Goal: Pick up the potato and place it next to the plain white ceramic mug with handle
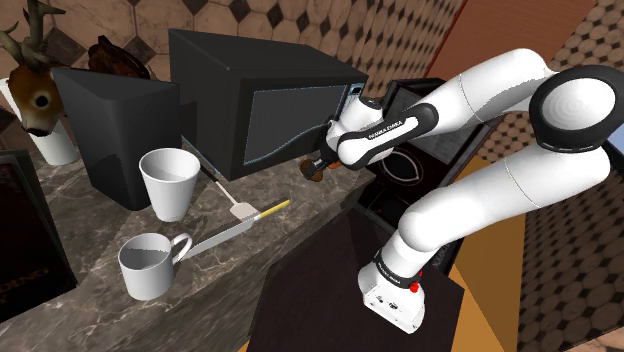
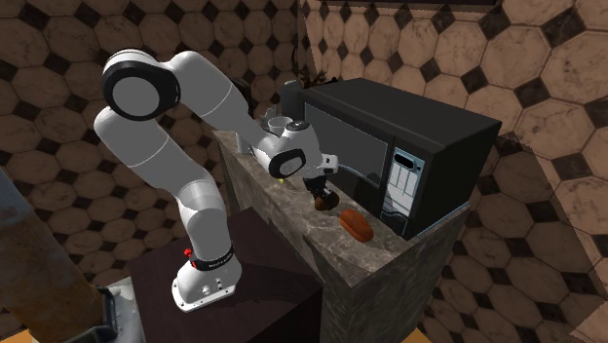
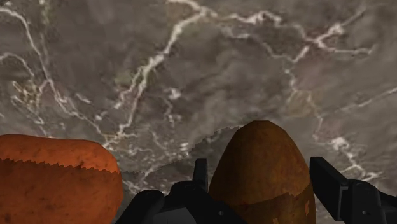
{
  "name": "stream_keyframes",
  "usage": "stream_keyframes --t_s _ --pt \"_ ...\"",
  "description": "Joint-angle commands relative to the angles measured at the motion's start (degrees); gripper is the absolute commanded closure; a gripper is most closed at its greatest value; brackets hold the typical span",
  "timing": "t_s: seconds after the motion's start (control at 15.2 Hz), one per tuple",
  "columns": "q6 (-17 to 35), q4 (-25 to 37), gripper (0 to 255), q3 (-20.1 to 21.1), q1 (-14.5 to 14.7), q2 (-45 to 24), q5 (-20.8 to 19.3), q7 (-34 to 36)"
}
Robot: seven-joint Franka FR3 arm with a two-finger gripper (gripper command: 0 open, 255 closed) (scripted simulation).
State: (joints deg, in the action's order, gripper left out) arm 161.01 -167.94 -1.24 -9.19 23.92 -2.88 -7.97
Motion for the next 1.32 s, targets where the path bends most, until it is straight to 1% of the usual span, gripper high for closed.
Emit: stream_keyframes --t_s 0.0,0.07,0.66,1.25 --pt "0.0 0.0 255 0.0 0.0 0.0 0.0 0.0" --pt "0.0 0.0 255 0.0 0.0 0.0 0.0 0.0" --pt "-10.5 2.8 255 -0.1 0.3 7.7 0.4 -0.3" --pt "-19.9 6.8 255 -0.1 0.5 13.1 0.7 -0.5"
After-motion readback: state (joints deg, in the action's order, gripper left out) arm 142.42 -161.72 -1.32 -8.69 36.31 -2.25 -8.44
